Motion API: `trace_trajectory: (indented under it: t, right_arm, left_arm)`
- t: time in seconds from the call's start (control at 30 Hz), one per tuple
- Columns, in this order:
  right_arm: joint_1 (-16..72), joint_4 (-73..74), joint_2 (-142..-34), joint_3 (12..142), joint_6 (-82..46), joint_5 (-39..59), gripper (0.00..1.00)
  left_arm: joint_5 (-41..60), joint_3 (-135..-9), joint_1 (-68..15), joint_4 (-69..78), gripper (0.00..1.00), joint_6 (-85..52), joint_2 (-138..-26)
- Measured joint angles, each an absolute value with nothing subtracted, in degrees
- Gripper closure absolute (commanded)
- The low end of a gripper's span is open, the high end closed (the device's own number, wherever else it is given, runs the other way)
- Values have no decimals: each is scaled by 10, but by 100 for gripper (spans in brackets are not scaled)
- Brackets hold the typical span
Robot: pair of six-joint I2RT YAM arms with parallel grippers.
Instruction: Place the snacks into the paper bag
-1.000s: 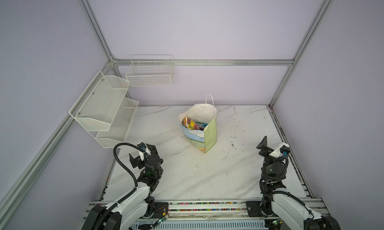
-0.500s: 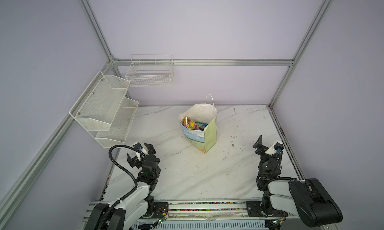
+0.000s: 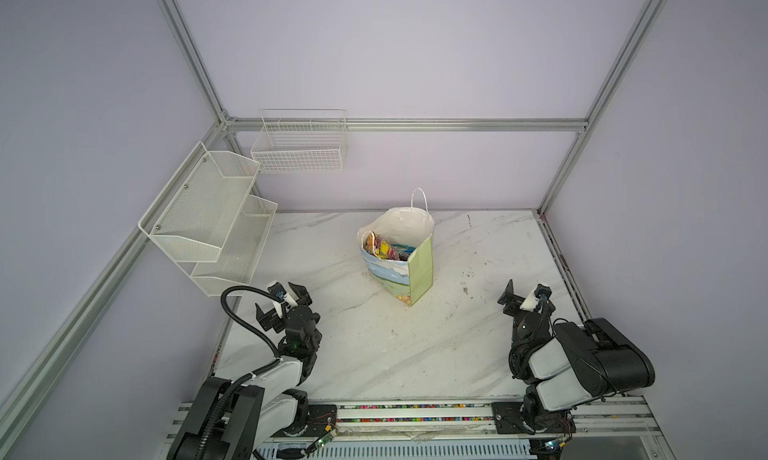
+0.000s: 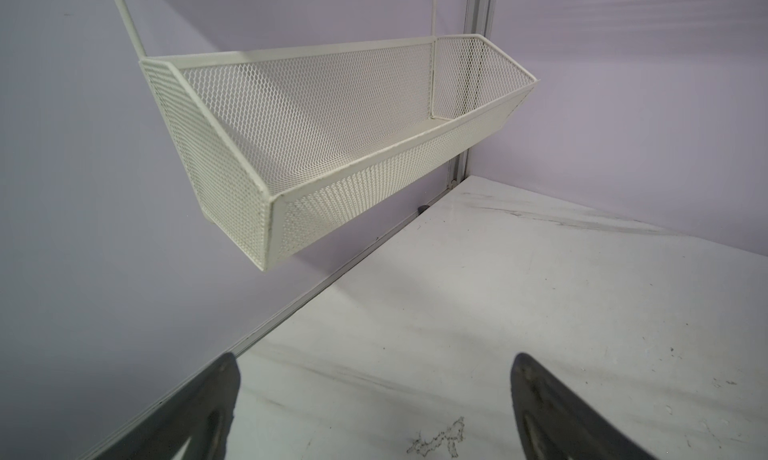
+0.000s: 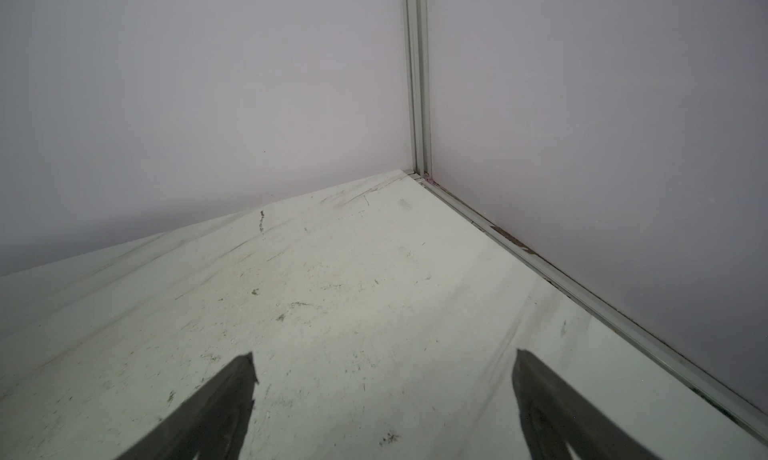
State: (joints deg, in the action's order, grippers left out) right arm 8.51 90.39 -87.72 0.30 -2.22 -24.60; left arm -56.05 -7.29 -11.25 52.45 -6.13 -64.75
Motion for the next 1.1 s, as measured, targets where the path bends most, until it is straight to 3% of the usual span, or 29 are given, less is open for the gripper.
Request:
trace_trajectory:
  t: [0.83, 1.1]
  right_arm:
    - [80, 911, -1044, 117, -3, -200, 2]
    - [80, 913, -1050, 125, 12, -181, 3]
  left_arm:
    - [-527, -67, -98, 665, 0, -18, -743]
    - [-524, -68, -98, 692, 0, -2, -778]
